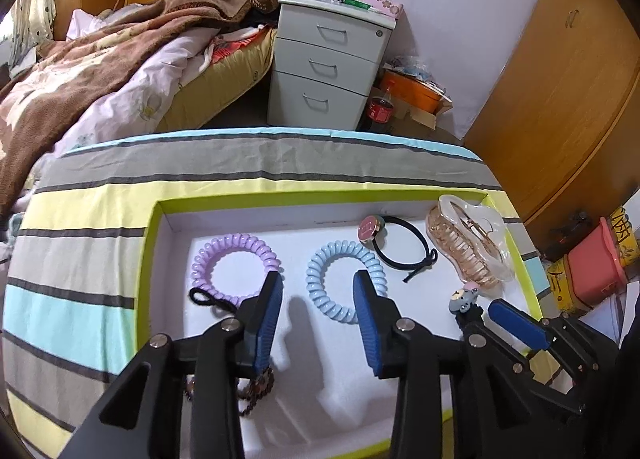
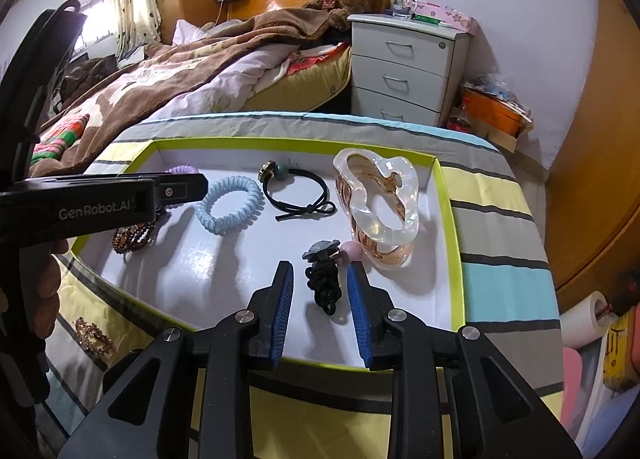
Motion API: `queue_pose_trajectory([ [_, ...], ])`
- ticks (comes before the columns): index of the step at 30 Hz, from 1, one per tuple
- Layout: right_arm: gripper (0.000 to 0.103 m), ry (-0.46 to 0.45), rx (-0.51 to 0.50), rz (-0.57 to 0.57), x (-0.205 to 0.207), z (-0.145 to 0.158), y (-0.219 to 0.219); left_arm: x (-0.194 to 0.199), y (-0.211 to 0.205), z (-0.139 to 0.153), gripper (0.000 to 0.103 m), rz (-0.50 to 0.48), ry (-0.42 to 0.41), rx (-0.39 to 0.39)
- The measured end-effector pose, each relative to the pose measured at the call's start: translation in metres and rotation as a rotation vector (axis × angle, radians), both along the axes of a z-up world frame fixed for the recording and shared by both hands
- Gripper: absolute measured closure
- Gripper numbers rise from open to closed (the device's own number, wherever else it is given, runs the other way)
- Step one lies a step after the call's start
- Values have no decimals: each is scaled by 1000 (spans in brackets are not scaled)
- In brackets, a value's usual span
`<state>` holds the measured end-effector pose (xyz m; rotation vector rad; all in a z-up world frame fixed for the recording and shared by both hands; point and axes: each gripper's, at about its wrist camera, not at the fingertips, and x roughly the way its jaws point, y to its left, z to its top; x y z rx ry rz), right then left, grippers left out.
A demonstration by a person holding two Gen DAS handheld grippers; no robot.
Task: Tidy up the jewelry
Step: 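Open the left gripper to release the coil tie while the right releases the claw clip, then move the right gripper to the black wristband and grasp it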
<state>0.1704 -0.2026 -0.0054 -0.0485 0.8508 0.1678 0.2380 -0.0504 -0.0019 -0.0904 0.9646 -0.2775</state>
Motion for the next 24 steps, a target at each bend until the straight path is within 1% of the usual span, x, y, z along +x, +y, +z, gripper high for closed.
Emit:
queue_pose_trajectory([
  [12, 74, -48, 20, -11, -27, 19, 1, -36, 7, 26, 59, 4, -63, 7],
  [19, 74, -72, 22, -10, -45, 29, 7, -60, 14, 35, 58, 7, -87, 8],
  [24, 73, -81, 37, 3, -61, 33, 11, -80, 24, 40, 57, 28, -110, 2],
])
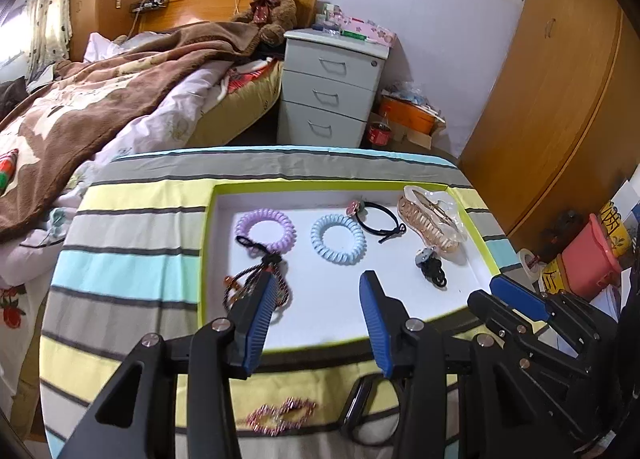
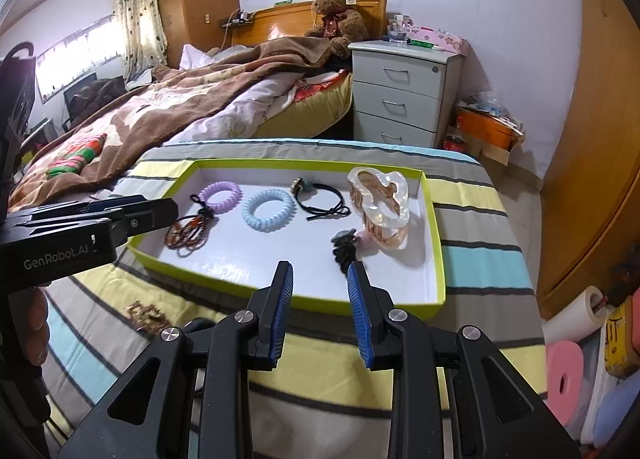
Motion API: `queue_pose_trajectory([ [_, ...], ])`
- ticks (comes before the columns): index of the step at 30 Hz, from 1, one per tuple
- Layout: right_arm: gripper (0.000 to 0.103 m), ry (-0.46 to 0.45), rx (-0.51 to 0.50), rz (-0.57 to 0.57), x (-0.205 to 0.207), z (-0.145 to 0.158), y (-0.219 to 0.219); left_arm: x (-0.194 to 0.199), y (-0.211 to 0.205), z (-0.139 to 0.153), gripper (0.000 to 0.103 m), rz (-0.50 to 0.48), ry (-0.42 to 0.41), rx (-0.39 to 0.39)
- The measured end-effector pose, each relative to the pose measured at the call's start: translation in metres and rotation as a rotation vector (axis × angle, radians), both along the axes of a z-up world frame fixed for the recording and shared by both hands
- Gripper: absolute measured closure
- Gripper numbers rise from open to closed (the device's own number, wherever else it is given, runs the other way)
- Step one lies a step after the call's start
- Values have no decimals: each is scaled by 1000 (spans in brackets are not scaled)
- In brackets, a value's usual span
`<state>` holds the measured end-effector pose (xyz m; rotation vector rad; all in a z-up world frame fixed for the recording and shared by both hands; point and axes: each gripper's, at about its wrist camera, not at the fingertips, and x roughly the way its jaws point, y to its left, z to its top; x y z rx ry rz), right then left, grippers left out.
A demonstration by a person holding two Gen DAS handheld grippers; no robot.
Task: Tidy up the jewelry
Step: 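Move the right gripper to the black wristband and grasp it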
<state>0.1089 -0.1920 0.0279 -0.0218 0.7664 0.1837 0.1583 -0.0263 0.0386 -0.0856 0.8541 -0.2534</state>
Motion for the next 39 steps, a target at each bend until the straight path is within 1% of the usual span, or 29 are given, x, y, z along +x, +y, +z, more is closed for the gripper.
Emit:
queue_pose_trajectory([
  [5, 73, 15, 12, 19, -13, -5, 6, -22, 18, -2, 54, 27, -5, -10],
  [12, 72, 56, 40, 55, -24, -20, 16, -46, 43, -11, 50, 81, 14, -38],
  [13, 70, 62, 40, 62, -25, -22, 17, -49, 46, -12, 50, 88, 15, -39],
  [14, 59, 70, 41, 69, -25, -24, 19, -51, 49, -13, 49, 94, 16, -42],
  [15, 56, 73, 45, 74, -26, -26, 21, -53, 52, -14, 49, 98, 19, -44],
  [19, 56, 96, 60, 90, -26, -31, 28, -62, 63, -20, 49, 120, 29, -60],
  [24, 56, 131, 44, 114, -25, -41, 42, -71, 74, -27, 48, 137, 40, -67],
  [33, 56, 171, -2, 95, -21, -55, 52, -75, 86, -40, 48, 148, 64, -75],
  [39, 56, 169, -24, 74, -21, -57, 56, -77, 94, -47, 48, 156, 80, -80],
])
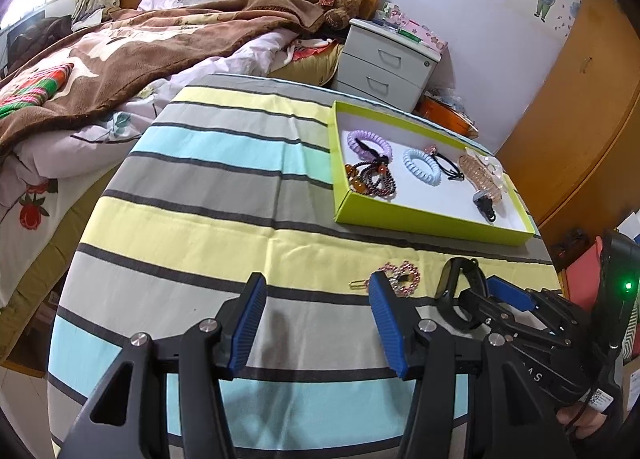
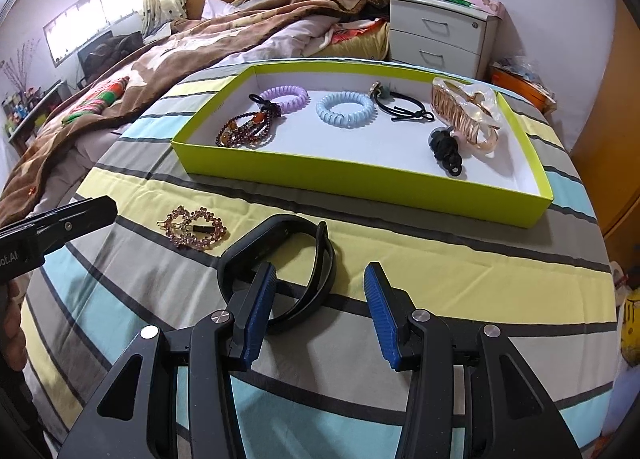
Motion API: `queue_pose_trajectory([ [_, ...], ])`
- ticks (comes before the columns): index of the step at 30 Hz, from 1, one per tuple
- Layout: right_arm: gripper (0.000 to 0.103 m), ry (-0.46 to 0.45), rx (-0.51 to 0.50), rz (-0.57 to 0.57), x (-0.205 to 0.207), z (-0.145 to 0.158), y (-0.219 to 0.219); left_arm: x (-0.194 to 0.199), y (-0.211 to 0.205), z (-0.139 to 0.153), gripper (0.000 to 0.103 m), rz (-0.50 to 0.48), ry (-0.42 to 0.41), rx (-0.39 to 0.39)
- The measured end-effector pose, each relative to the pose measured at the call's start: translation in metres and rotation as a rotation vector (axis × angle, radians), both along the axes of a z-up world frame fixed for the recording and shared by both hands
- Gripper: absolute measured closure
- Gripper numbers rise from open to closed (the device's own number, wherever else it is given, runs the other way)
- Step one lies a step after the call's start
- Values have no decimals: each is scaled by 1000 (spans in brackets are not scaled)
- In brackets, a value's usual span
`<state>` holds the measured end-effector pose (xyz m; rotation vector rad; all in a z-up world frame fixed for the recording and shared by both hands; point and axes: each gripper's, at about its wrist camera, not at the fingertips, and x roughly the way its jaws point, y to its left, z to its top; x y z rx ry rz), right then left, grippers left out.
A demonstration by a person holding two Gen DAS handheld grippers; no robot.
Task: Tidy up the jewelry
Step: 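Move the right gripper to the black wristband and grasp it, then grasp the pink rhinestone heart hair clip with the left gripper and lift it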
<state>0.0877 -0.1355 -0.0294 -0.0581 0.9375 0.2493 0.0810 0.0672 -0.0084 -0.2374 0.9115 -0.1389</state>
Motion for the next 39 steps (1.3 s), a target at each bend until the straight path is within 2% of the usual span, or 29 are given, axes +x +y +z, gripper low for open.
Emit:
queue_pose_trajectory([
  [4, 61, -6, -19, 1, -1, 0, 3, -1, 3, -2, 48, -3, 2, -11],
  [16, 91, -24, -7, 11, -5, 1, 3, 0, -1, -6, 47, -24, 13, -14],
  [30, 92, -50, 42, -17, -11, 12, -20, 9, -17, -12, 47, -97, 37, -5],
  [39, 92, -54, 69, -52, -16, 15, -39, 23, -47, -17, 47, -203, 38, 62],
])
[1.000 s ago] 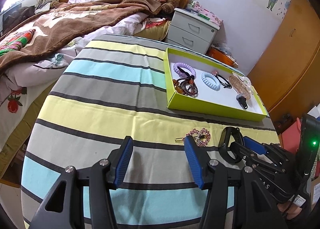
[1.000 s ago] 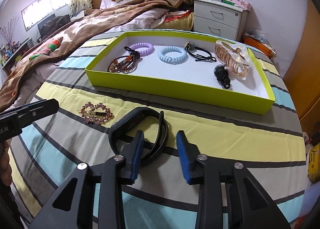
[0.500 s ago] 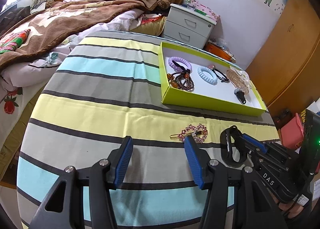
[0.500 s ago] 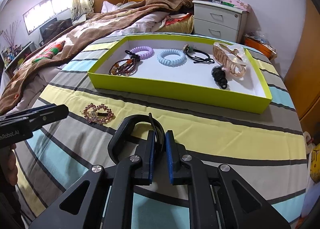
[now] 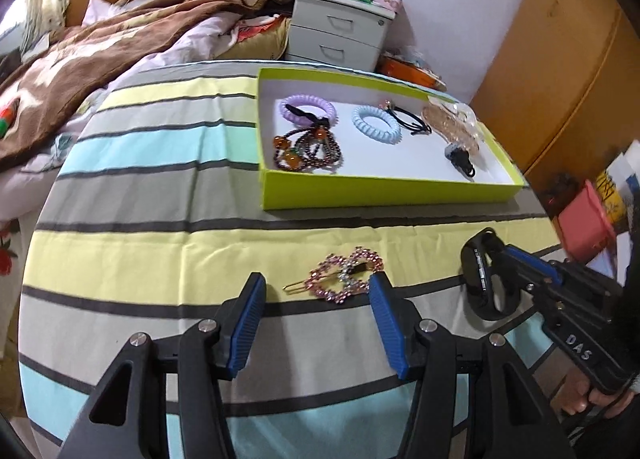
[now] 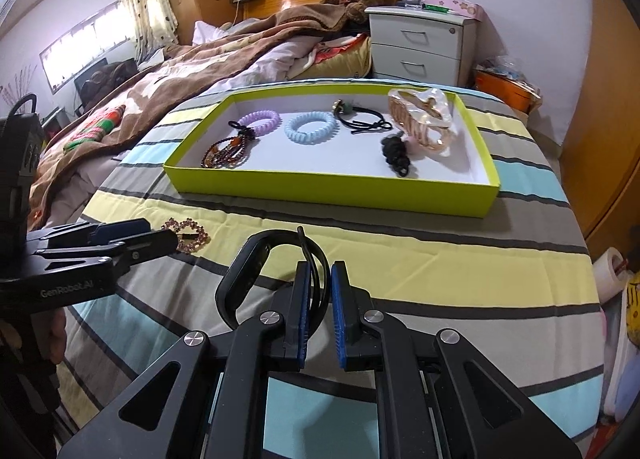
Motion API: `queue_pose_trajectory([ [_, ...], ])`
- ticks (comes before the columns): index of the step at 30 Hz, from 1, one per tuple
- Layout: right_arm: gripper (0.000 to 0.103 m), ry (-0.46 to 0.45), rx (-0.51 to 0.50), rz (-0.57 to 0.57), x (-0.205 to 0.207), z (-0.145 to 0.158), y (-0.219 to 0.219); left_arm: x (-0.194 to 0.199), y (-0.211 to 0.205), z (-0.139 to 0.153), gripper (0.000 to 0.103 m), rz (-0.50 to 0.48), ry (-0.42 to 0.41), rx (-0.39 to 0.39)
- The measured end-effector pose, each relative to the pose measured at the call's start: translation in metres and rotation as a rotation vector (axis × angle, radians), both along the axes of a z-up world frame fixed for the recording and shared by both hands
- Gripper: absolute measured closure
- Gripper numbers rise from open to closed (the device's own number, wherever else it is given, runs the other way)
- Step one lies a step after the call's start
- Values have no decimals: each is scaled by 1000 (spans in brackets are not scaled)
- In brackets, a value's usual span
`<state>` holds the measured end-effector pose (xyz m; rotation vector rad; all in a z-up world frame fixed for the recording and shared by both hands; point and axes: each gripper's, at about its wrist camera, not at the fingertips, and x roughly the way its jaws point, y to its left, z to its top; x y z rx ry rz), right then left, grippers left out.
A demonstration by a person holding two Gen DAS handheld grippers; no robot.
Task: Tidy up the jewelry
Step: 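Grasp the pink rhinestone heart hair clip with the left gripper and lift it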
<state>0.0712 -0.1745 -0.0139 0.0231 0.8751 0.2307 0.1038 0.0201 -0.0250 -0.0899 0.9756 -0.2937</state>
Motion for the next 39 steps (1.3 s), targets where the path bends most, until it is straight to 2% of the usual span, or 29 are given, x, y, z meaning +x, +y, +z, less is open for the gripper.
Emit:
queue_pose_trajectory([
  [4, 92, -4, 7, -2, 1, 2, -3, 5, -12, -1, 47, -42, -2, 21],
  [8, 92, -8, 12, 5, -1, 3, -2, 10, -16, -1, 47, -33, -10, 28],
  [11, 92, -9, 15, 6, -1, 3, -3, 10, -22, -1, 47, -51, -26, 60],
  [14, 92, -11, 15, 1, -1, 3, -4, 6, -28, -1, 47, -94, -18, 79],
  [18, 92, -10, 20, -16, -1, 3, -10, -6, -34, 2, 47, -184, 16, 45],
  [21, 92, -10, 21, -24, -1, 2, -13, -15, -38, 6, 47, -228, 6, 49],
  [26, 92, -11, 23, -22, -2, 2, -15, 0, -39, 10, 47, -160, -36, 118],
  [29, 92, -11, 24, -22, -2, 2, -15, 7, -43, 5, 47, -178, -13, 109],
  [33, 92, -10, 25, -20, -3, 2, -13, 7, -51, 0, 47, -197, -23, 132],
  [36, 92, -12, 26, -20, -3, 2, -13, 7, -51, 1, 58, -194, -26, 118],
  [37, 92, -12, 26, -20, -4, 2, -12, 7, -52, 2, 67, -194, -28, 118],
  [38, 92, -13, 27, -20, -4, 2, -12, 7, -52, 2, 71, -195, -30, 119],
  [39, 92, -14, 27, -21, -4, 2, -12, 7, -52, 2, 72, -196, -29, 117],
])
